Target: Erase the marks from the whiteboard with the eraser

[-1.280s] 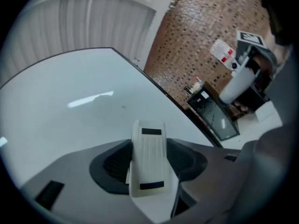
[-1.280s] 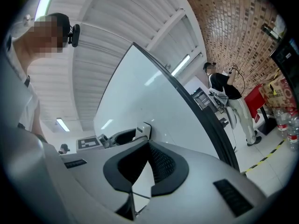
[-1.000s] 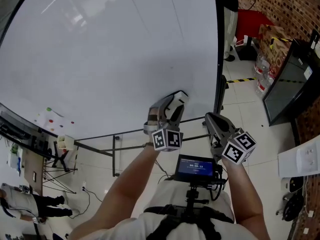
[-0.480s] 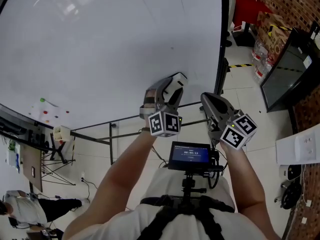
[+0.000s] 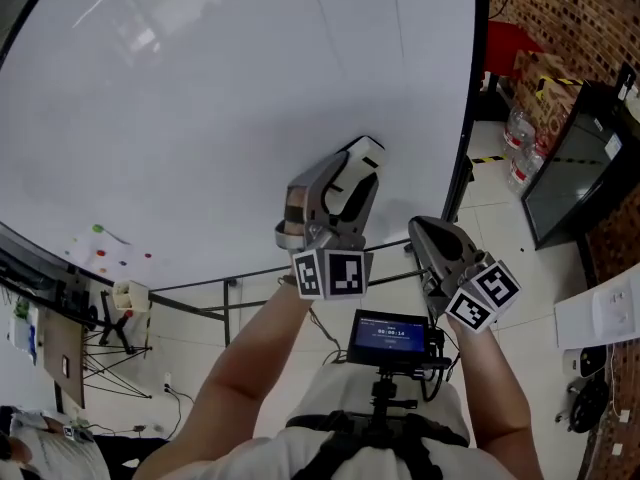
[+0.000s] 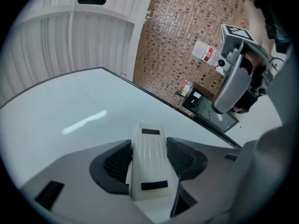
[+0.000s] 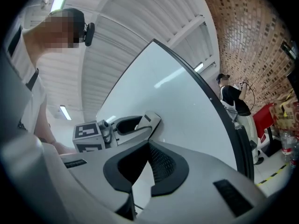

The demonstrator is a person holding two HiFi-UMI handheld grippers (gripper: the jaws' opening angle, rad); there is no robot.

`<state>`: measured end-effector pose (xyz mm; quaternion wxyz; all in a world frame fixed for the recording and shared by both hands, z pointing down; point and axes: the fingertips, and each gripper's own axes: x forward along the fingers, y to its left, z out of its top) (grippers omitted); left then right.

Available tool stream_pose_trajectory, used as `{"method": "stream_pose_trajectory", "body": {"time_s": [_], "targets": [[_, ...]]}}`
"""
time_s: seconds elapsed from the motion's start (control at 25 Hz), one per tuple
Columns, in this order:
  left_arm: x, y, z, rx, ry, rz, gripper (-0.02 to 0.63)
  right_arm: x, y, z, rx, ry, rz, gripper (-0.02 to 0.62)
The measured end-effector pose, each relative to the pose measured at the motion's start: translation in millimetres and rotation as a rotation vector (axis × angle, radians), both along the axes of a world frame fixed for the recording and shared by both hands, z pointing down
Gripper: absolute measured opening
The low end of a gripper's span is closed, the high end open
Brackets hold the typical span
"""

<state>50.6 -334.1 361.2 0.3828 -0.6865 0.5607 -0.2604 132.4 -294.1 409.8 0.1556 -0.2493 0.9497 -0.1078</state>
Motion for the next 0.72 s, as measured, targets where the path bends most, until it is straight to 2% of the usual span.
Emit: {"method": "stream_pose_trajectory", "body": {"time_s": [0.12, 0.24, 0.32, 0.56, 0.72], "targets": [[-5, 1, -12, 0.038, -0.057, 0.001, 0.267, -11, 2, -7, 0.011, -0.009, 0.006, 0.017], [1, -2, 5, 0.059, -0.230, 0.007, 0.266, -16, -2, -5, 0.002, -0.008, 0.027, 0.017], [4, -5, 26, 0.022, -0.300, 0.033, 0.265, -19, -5, -2, -0.006, -0.007, 0.043, 0.017], [-3, -4, 90, -0.158, -0.354, 0.134, 0.265, -36, -4, 3, -0.025, 0.006, 0.096, 0.017], [-11, -2, 99, -0.172, -0.308, 0.188, 0.267, -43, 0, 9, -0.038, 0.017, 0.139, 0.017]]}}
